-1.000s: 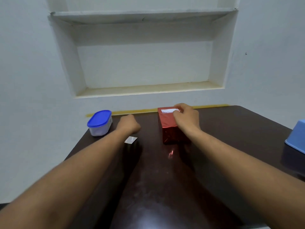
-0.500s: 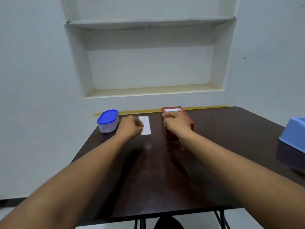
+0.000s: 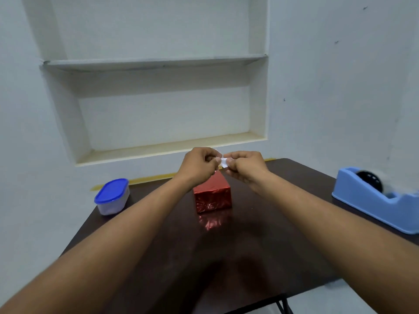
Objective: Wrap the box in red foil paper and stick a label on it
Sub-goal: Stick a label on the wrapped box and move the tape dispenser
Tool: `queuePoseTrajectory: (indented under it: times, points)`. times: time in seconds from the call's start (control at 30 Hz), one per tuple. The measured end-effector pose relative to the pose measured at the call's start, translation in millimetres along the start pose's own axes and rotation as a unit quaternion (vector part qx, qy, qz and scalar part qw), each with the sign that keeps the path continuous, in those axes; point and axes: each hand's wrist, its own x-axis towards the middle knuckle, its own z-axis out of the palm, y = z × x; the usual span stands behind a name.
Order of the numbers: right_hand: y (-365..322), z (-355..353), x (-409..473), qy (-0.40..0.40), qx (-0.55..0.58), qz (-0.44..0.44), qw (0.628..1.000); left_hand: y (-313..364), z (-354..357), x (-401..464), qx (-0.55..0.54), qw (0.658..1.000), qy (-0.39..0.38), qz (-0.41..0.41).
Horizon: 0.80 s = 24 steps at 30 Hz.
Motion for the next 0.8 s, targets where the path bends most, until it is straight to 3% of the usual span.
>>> queuePoseTrajectory:
  times: [0.1, 0.4, 0.53, 0.8]
  points:
    - [-9, -21, 24, -0.005, 0.02, 0.006, 1.0, 11, 20, 26, 0.018, 0.999, 0.031, 0.015]
    - [-11, -81, 155, -0.03, 0.046, 0.018, 0.998, 1, 97, 150, -0.159, 0.986, 0.044, 0.02]
    - [-12, -98, 226, 0.002, 0.08, -0.005, 0.997, -5, 128, 216, -0.237, 0.971, 0.024, -0.005]
    - [-73, -93, 276, 0.061, 0.163, 0.147, 0.974, 25, 128, 279, -0.022, 0.994, 0.09, 0.052]
